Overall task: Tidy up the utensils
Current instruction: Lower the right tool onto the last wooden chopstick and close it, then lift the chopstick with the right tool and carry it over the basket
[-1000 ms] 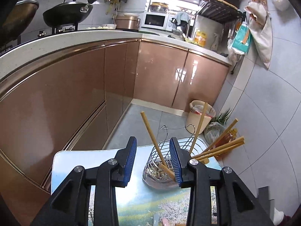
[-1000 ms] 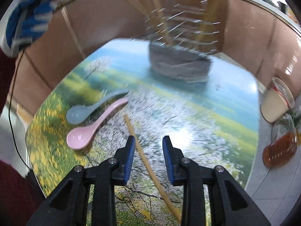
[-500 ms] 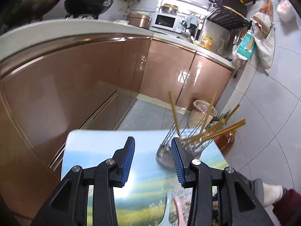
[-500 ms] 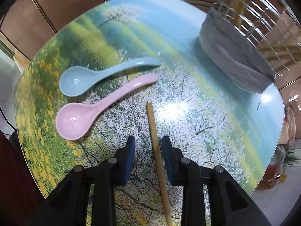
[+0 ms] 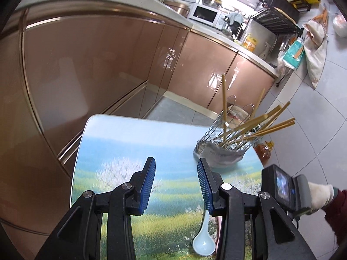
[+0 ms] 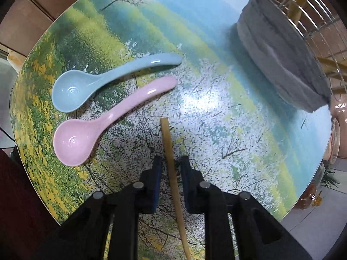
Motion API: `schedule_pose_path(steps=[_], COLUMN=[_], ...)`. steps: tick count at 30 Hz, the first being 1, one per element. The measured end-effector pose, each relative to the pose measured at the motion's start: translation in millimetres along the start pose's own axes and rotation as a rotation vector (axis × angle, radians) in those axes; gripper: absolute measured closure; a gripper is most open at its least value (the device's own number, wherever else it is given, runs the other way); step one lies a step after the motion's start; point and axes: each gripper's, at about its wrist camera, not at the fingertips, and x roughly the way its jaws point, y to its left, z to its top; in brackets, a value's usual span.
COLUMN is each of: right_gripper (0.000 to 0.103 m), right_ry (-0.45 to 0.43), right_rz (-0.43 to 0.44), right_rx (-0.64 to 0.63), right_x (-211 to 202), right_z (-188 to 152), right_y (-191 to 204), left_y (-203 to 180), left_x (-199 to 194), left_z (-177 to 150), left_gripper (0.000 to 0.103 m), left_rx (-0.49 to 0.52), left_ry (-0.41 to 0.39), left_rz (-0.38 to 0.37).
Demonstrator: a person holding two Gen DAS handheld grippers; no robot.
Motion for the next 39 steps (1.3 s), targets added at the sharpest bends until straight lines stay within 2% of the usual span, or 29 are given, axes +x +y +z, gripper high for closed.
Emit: schedule_pose_path(steps=[2,6,15,23,29,33,39], right_gripper=[0.096,0.097,0.097,0.097,0.097,0.097,0.097], right_ry=[0.015,-0.007,-0.195,-0.441,-0.576,-0.685,-0.871], right_rz=[-0.001,-0.007,0.055,0.097,0.101,0.071,0.004], right_rx=[-0.010,-0.006,0.064,0.143,0.182,0.205,0.221], right_x=[1,1,-13,-59,-97,-137,-205], right_z=[7,19,-5,-54,-116,-149,-163], right_y=[3,10,33,51,49,46,42], left_y=[5,11,12,0,-19,-30,-35], left_x=[0,-5,-27,-36,-51,-62,-75], left_z=[-6,-15,-30,-43,-49,-52,-56], left_gripper=[0.063,0.063,0.063,0.063,0.063,0.063,0.063], left_rx=[-0.011,-0.028,-0.027,-0.024,0.007,0.023,0.034], left_ry=[0.012,0.025,0.027,0.041,0.032,0.023,0.009], left_rz=[0.005,0.010,0.050,0.050,0.050,0.048,0.045])
